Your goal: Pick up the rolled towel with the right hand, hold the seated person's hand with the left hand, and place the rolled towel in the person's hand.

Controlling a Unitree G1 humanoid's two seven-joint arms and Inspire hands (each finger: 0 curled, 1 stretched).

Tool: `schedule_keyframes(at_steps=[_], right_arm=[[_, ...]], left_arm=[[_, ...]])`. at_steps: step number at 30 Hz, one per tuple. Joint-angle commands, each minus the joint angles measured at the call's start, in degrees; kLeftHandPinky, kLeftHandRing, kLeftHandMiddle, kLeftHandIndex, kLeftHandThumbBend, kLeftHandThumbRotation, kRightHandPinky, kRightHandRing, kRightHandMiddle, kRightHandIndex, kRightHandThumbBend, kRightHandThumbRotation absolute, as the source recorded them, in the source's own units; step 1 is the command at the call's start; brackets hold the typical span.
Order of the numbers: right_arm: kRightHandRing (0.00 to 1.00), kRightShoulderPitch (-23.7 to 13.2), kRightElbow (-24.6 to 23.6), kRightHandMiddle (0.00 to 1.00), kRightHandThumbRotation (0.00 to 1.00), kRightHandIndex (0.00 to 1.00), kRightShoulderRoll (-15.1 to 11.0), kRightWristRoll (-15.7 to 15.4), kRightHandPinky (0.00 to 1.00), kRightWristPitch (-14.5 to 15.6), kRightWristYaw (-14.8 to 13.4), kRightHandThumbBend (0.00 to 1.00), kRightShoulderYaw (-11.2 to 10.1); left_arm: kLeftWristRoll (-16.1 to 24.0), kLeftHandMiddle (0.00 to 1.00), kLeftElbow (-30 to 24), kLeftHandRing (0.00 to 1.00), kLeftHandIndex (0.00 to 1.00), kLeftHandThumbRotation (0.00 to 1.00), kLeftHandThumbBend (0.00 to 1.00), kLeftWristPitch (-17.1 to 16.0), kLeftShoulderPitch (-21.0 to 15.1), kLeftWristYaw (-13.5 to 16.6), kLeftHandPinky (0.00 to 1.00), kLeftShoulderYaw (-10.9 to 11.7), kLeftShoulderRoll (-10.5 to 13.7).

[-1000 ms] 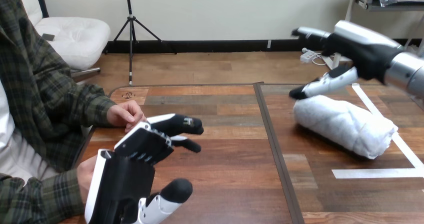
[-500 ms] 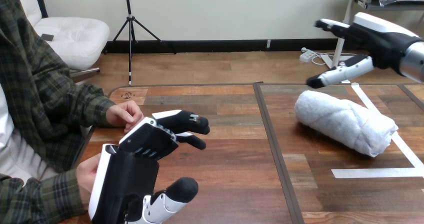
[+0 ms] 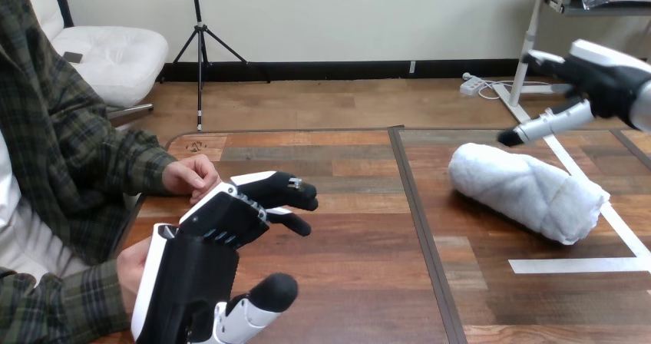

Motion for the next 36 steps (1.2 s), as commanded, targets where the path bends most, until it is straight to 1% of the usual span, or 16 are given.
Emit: schedule_keyframes(at_steps=[1,3,6,12,16,21,24,25,28,32,35,36], right_arm=[[1.0,-5.71,5.32,1.0,0.43,0.99,2.2,-0.55,0.93,-1.43,-3.41,1.0,0.8],[1.0,-6.09,6.64,1.0,0.43,0.99,2.58,-0.6,0.92,-1.05,-3.93,1.0,1.03],[1.0,-6.54,8.86,1.0,0.42,0.99,3.1,-1.37,0.92,-1.22,-5.48,1.0,1.95],[1.0,-6.91,12.05,0.99,0.44,0.99,3.9,-2.82,0.94,-2.66,-7.52,1.0,3.47],[1.0,-7.07,13.72,0.99,0.43,0.99,4.86,-3.47,0.97,-2.01,-8.55,1.0,4.19],[0.99,-7.14,15.61,0.99,0.4,0.98,5.78,-3.89,0.99,-0.88,-8.91,0.98,4.64],[1.0,-7.16,16.13,0.99,0.41,0.99,6.38,-4.82,1.0,-0.79,-9.17,0.97,5.72],[1.0,-7.09,16.54,0.99,0.41,0.99,6.77,-5.11,0.99,-0.1,-9.56,0.97,5.98],[1.0,-6.98,17.47,0.99,0.4,0.99,7.91,-5.75,0.97,2.2,-10.45,0.95,6.55],[0.98,-6.88,17.99,0.99,0.41,0.99,8.77,-6.48,0.91,3.22,-10.76,0.94,7.24],[0.97,-6.77,18.38,0.99,0.42,0.99,9.43,-7.41,0.87,3.69,-11.05,0.93,8.22],[0.97,-6.63,18.69,0.99,0.42,0.99,9.82,-7.92,0.86,4.16,-11.56,0.93,8.65]], left_arm=[[0.12,0.66,-2.62,0.63,0.64,0.58,0.92,-0.23,-0.26,-0.02,0.5,0.5,-1.08],[-0.07,0.66,-2.74,0.63,0.64,0.58,0.92,-0.22,-0.12,-0.14,0.5,0.49,-0.89],[-0.76,0.66,-3.25,0.63,0.64,0.58,0.92,0.2,0.36,-0.3,0.5,0.22,-0.65],[-0.52,0.66,-3.93,0.63,0.64,0.58,0.93,0.29,1.12,-0.04,0.5,0.34,-0.68],[-0.47,0.65,-4.36,0.63,0.64,0.58,0.93,0.44,1.45,-0.04,0.5,0.45,-0.47],[-0.71,0.65,-4.32,0.62,0.64,0.57,0.92,0.05,1.42,-0.19,0.5,0.5,-0.5],[-0.41,0.65,-4.61,0.62,0.63,0.57,0.91,-0.08,1.44,-0.06,0.5,0.56,-0.67],[-0.11,0.64,-4.88,0.61,0.63,0.57,0.9,0.1,1.53,0.09,0.49,0.62,-0.72],[0.56,0.64,-5.48,0.61,0.63,0.58,0.9,0.5,1.72,0.31,0.49,0.75,-0.65],[0.62,0.64,-5.95,0.6,0.63,0.58,0.89,0.69,1.93,0.36,0.48,0.61,-0.53],[0.7,0.64,-6.24,0.6,0.63,0.58,0.88,0.79,2.07,0.43,0.48,0.47,-0.62],[0.66,0.64,-6.2,0.6,0.63,0.58,0.88,0.78,2.02,0.39,0.48,0.41,-0.64]])
